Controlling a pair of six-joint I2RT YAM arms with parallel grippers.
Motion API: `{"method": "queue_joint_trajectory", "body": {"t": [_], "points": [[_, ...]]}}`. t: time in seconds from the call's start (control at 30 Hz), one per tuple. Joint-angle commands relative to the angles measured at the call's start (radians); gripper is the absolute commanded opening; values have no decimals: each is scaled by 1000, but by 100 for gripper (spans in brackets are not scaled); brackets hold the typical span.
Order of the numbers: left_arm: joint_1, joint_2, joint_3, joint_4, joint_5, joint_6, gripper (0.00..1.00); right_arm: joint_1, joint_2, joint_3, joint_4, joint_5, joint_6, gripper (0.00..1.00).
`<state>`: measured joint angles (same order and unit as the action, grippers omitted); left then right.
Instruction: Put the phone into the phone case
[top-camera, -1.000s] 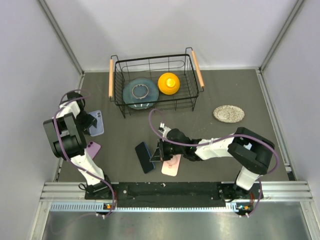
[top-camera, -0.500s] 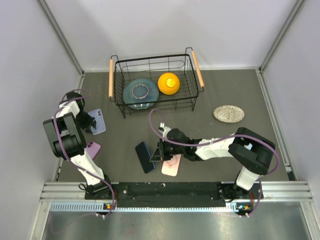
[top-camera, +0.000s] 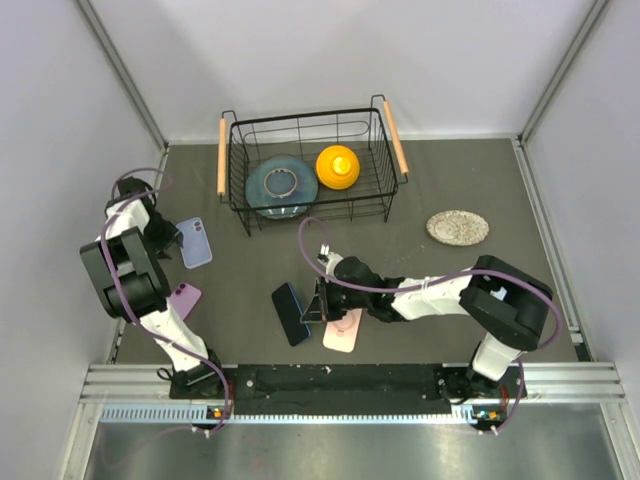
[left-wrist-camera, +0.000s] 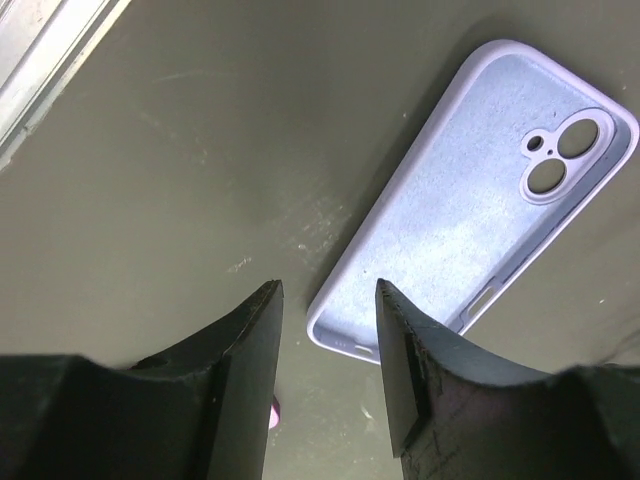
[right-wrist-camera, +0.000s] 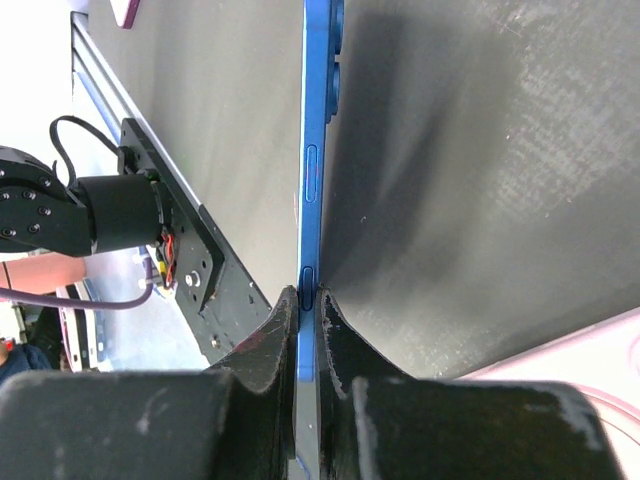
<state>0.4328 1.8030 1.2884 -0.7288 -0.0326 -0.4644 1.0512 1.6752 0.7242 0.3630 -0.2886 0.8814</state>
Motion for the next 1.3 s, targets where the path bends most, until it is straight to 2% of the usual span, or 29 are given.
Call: {"method": "queue_joint_trajectory", "body": {"t": [0.0,0.17,0.43,0.53,0.57,0.6,0.63,0.83,0.97,1.27], "points": [[1,41,31,32,28,49,47,10,-61,12,22,25,-33,0],[3,84,22,43,68,46,46,7,-62,14,16,20,-36,0],[1,150,40,9,62,36,37,3,-89,-9,11,37,-24,0],[-3,142,29,6,74,36,20,1,-100,-20,8,45,-24,0],[-6,130,20,0,74,33,7,1,-104,-22,5,46,-25,0],[-9,125,17,-6,82,27,1,1,-106,-25,2,48,-25,0],[-11,108,14,-21,92,24,0,3,-108,-25,-1,49,-25,0],[-19,-2,-29,-86,146,17,0,-2,-126,-23,-16,43,-9,0],[-45,-88,-142,-90,188,9,0,-2,-143,-23,-24,49,2,0],[-248,-275,-379,-75,175,-83,0,-3,-167,-43,-76,83,11,0]]}}
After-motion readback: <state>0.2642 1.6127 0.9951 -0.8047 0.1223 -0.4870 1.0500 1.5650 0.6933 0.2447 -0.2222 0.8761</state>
